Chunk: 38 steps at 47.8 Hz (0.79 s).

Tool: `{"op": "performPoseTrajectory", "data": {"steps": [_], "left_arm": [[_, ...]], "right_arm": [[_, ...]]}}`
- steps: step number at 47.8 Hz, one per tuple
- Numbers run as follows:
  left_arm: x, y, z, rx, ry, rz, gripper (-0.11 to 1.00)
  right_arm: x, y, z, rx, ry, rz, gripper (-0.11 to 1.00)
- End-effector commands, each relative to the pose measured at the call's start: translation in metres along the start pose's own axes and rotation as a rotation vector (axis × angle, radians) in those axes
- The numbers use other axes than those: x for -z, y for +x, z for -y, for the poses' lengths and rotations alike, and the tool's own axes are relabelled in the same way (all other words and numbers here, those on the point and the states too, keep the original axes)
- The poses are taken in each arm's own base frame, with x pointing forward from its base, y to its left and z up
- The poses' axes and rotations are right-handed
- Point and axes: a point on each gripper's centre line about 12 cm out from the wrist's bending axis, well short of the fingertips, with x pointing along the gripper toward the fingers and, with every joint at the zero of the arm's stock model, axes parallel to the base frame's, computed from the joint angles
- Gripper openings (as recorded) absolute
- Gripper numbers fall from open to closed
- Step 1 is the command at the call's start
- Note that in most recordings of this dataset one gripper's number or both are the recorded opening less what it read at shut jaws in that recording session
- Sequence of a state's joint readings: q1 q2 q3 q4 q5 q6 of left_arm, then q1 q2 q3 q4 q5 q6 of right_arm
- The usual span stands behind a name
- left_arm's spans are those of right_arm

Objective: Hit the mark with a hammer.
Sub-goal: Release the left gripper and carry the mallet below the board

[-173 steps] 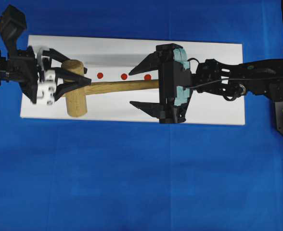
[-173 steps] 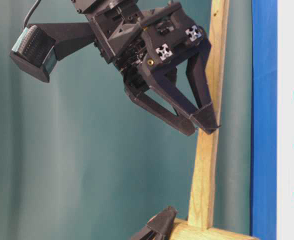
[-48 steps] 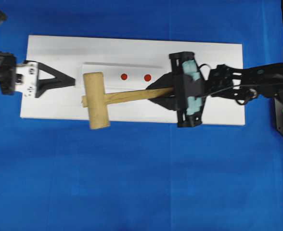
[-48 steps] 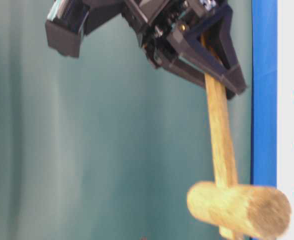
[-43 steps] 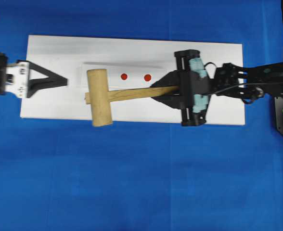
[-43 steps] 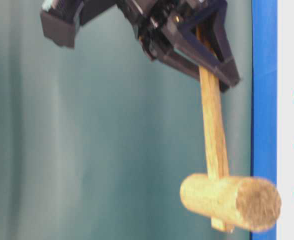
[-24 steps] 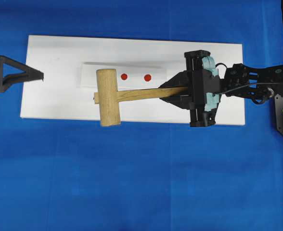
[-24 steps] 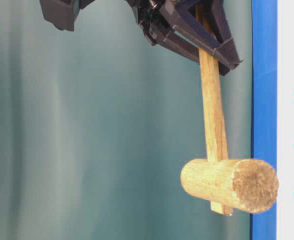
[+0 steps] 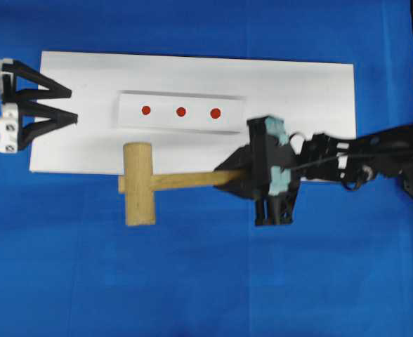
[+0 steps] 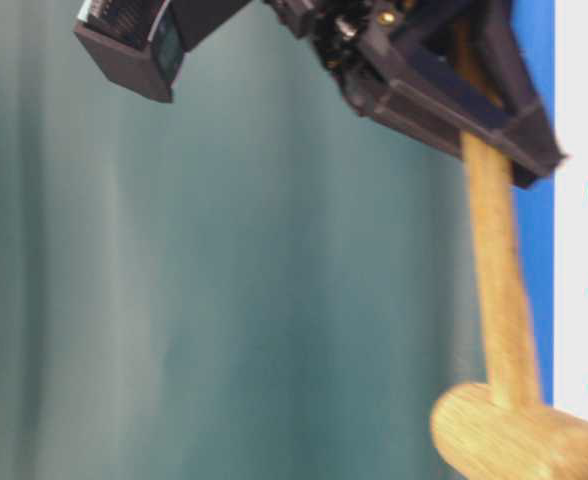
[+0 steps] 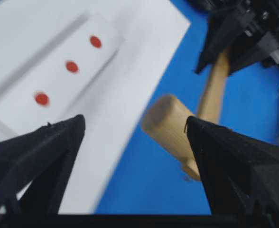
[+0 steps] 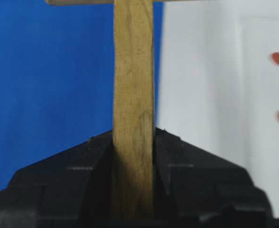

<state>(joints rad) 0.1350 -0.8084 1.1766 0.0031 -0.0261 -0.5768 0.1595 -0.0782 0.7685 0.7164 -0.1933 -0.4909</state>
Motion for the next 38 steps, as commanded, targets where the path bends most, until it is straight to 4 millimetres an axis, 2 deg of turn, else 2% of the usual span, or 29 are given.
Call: {"op": "performPoseTrajectory", "data": {"steps": [1, 11, 20, 30, 38], "left_arm": [[-0.004, 0.005, 0.002, 0.003, 0.086, 0.011, 0.84], [-0.004, 0.008, 0.002, 0.007, 0.231, 0.021, 0.84], [-0.005, 0.005, 0.002, 0.013, 0.261, 0.035, 0.84], [-0.004, 0.005, 0.002, 0.014, 0.26, 0.034, 0.84], [-0.003, 0.005, 0.001, 0.012, 0.257, 0.033, 0.84]], "right_arm": [[-0.015, 0.001, -0.013, -0.004, 0.032, 0.072, 0.07], [-0.006, 0.01, -0.041, -0.014, 0.089, 0.091, 0.07], [0.003, 0.022, -0.062, -0.041, 0.088, 0.061, 0.07], [0.005, 0.028, -0.067, -0.042, 0.087, 0.055, 0.07], [0.019, 0.042, -0.066, -0.026, 0.087, 0.016, 0.07]]}}
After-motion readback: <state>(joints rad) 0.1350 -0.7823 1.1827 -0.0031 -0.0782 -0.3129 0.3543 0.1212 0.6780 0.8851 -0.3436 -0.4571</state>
